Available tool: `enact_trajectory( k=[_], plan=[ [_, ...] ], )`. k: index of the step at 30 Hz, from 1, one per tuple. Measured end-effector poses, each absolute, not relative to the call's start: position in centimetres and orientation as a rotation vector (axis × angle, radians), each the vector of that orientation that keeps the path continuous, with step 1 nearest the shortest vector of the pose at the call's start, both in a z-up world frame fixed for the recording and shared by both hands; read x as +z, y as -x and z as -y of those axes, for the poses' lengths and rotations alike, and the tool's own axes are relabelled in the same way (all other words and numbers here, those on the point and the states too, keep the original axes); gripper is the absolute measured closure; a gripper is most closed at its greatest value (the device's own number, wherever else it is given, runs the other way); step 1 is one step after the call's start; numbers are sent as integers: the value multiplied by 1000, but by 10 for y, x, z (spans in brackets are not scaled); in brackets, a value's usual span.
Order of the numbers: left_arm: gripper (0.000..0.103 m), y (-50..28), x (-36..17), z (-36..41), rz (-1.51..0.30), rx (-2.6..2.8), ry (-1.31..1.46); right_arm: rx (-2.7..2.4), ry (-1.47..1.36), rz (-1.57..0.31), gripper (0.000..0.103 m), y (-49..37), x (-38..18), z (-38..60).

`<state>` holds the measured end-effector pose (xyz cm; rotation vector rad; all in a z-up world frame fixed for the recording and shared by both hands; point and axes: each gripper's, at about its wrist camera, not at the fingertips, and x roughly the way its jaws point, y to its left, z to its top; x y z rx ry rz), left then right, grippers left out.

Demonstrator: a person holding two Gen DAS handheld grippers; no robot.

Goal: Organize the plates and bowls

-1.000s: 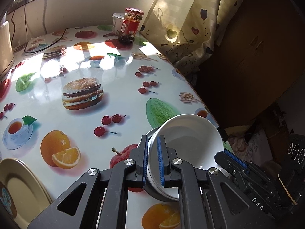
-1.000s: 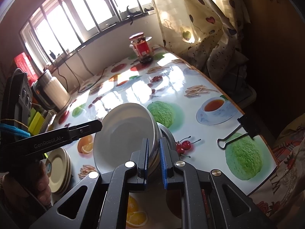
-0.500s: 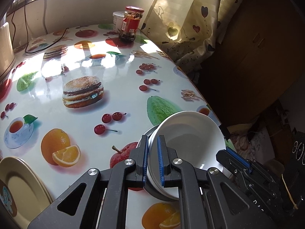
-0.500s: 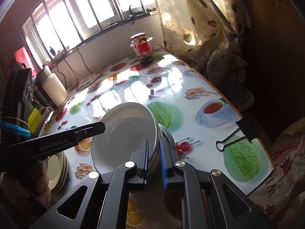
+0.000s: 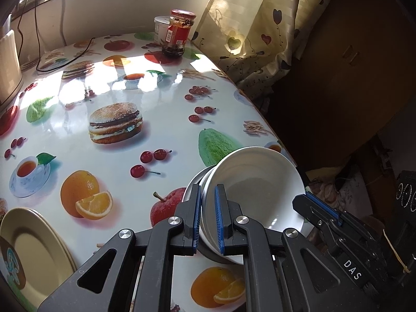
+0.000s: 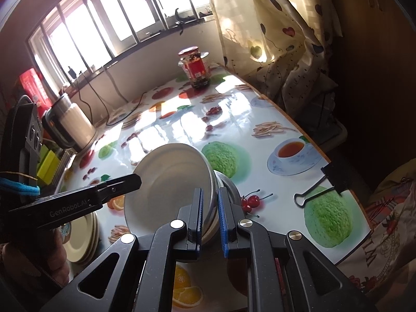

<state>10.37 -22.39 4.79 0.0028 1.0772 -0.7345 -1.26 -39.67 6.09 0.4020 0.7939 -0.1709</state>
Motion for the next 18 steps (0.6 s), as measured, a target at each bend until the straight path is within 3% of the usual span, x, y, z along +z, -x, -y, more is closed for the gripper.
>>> enact_trajectory(
  k=[18],
  plan=[
    [93, -111, 46, 227, -1139, -701, 29, -117, -623, -893, 91, -5, 49, 427]
  ],
)
